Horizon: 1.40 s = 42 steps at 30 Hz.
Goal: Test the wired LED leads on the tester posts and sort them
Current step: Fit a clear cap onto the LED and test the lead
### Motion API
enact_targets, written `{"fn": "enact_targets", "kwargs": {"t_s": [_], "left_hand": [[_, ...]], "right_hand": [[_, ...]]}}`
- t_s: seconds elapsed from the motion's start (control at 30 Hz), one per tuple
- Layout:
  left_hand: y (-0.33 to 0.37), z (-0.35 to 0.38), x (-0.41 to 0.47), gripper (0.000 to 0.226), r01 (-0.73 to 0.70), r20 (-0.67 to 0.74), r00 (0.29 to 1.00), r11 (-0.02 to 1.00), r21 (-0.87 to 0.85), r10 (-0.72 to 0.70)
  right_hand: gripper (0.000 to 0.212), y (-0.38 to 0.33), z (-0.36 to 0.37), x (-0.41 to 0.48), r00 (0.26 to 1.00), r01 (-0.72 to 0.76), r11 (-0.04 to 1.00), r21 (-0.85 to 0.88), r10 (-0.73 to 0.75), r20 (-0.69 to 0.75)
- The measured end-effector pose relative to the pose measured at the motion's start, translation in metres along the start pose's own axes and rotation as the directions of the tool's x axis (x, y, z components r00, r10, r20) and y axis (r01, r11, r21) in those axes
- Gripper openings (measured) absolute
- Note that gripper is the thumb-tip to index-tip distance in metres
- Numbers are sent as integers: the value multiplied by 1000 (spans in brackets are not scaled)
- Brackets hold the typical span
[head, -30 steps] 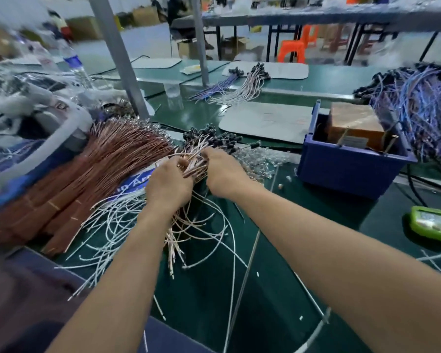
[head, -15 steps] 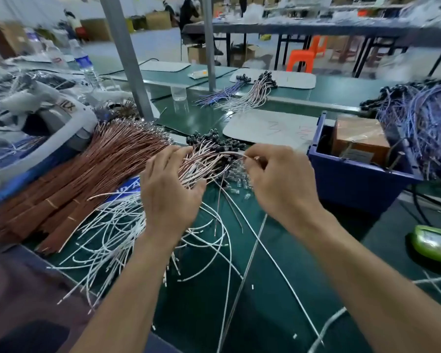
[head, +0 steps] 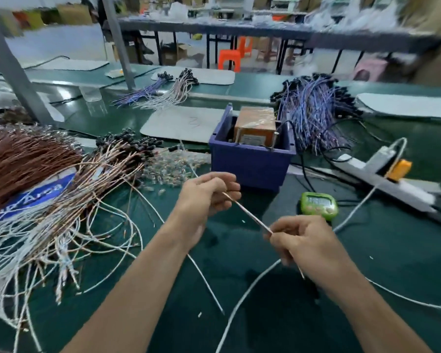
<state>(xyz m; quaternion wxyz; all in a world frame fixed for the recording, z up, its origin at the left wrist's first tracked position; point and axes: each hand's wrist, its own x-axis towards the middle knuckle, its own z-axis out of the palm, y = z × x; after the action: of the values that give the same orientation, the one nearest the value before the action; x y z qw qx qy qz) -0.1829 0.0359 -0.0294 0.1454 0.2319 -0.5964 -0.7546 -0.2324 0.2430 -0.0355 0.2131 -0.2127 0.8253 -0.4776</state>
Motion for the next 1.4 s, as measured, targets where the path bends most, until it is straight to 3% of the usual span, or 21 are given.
{"fn": "enact_targets", "kwargs": {"t_s": [0.07,0.13,0.23,0.33,0.4,0.5,0.6,0.67,0.77,0.83,0.9,1.03,1.17,1.3,1.4], "left_hand": [[-4,7,6,37,-35,-19,999,989,144,38],[-9,19,7,42,-72,41,997,954,291,63],[-21,34,2,44,-135,99,990,919,372,105],[-34,38,-7,29,-186,15,979,863,470,204],[-39,34,-16,18,-248,-49,942,788,564,332],[-43,30,-26,16,-348,-23,847,586,732,531],[-41,31,-26,23,-356,-26,779,477,803,626],[-37,29,-24,40,-351,-78,768,519,779,636],[-31,17,-14,53,-291,-285,784,732,616,551],[-26,6,-4,37,-223,-397,787,818,530,472],[-22,-3,4,12,-151,-446,790,838,524,421],[-26,-8,9,32,-69,-465,798,824,562,384],[-28,-6,9,54,83,-492,751,677,731,439],[-30,0,4,51,54,-324,802,480,876,501],[-37,14,-2,50,-137,-114,868,454,880,484]], "right_hand": [[16,10,-17,-4,996,-27,994,-108,36,86],[17,11,-25,-3,997,13,979,-202,2,73],[29,1,-17,12,995,104,988,-114,-104,-1],[17,-7,0,29,987,158,986,-45,-156,30],[20,-7,6,31,980,133,990,41,-138,147],[29,-3,10,24,902,3,974,226,-100,419],[24,4,7,22,857,-19,974,227,-101,506],[14,7,0,23,847,-59,960,272,-96,523],[16,10,-14,23,831,-99,959,265,-67,552],[17,14,-23,25,844,-97,954,284,-73,531],[15,18,-29,28,885,-93,941,326,-72,460],[28,24,-35,33,969,-90,879,468,-31,246],[30,20,-35,37,996,-74,687,723,94,13],[34,15,-34,35,990,113,734,669,-28,-137],[31,5,-20,31,979,194,830,522,-197,-51]]}}
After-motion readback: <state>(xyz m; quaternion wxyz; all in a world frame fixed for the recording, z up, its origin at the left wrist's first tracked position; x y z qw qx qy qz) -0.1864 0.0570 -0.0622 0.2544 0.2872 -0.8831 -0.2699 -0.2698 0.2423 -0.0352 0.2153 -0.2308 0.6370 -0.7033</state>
